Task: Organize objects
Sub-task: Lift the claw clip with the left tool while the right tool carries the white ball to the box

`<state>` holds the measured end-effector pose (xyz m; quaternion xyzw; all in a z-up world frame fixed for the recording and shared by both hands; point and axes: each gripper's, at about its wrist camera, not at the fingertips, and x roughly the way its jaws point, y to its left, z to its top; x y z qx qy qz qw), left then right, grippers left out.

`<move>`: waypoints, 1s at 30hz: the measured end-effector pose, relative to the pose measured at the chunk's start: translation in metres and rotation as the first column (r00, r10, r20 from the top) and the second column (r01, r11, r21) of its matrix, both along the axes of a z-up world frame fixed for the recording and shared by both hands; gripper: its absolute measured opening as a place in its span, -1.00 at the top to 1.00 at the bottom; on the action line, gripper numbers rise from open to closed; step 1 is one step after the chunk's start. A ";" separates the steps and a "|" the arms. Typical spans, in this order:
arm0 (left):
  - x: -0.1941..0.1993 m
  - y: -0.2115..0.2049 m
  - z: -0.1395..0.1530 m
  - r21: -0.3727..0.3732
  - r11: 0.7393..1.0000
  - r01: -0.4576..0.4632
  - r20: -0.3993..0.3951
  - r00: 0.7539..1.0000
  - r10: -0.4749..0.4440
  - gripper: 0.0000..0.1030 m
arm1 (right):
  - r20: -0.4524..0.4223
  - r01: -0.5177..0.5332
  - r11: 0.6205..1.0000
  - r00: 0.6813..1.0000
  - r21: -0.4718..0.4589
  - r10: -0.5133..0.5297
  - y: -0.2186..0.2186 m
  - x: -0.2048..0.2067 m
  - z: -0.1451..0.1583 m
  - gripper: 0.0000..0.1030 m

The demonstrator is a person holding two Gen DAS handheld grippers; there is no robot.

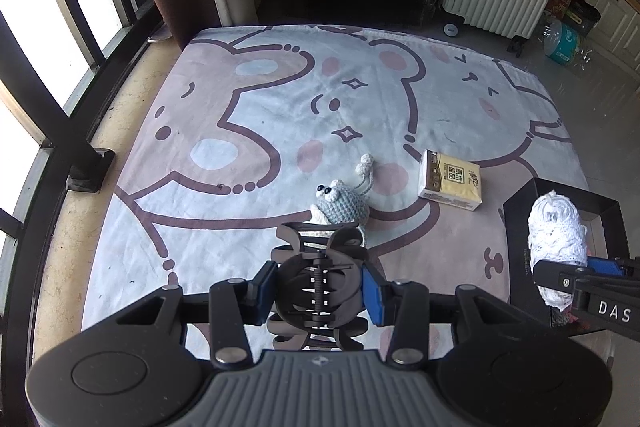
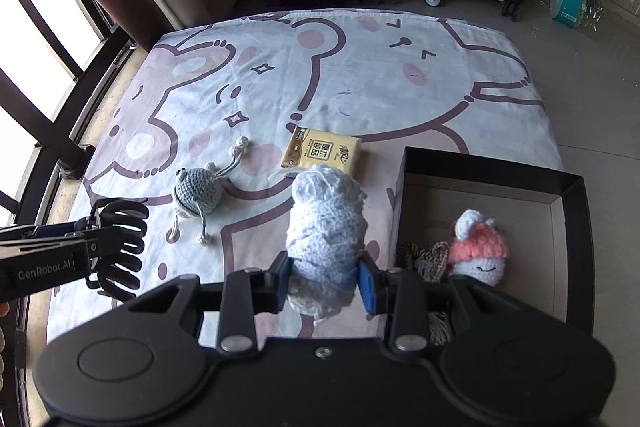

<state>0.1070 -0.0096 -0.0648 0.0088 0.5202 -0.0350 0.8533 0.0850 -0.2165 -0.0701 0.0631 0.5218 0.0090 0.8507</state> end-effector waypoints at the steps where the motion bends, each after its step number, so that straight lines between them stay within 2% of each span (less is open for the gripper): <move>1: 0.000 0.000 0.001 0.000 1.000 0.001 0.002 1.000 -0.001 0.12 | 0.001 0.001 1.000 1.000 -0.001 -0.001 0.000 0.000 0.001 0.31; 20: -0.001 -0.015 0.007 -0.031 1.000 -0.001 0.012 1.000 0.002 0.12 | 0.025 0.031 0.999 0.999 -0.020 -0.031 -0.017 -0.004 0.011 0.30; 30: 0.000 -0.057 0.021 -0.106 0.993 0.058 0.053 0.997 -0.053 0.12 | 0.094 0.072 0.997 0.993 -0.007 -0.072 -0.048 -0.014 0.031 0.30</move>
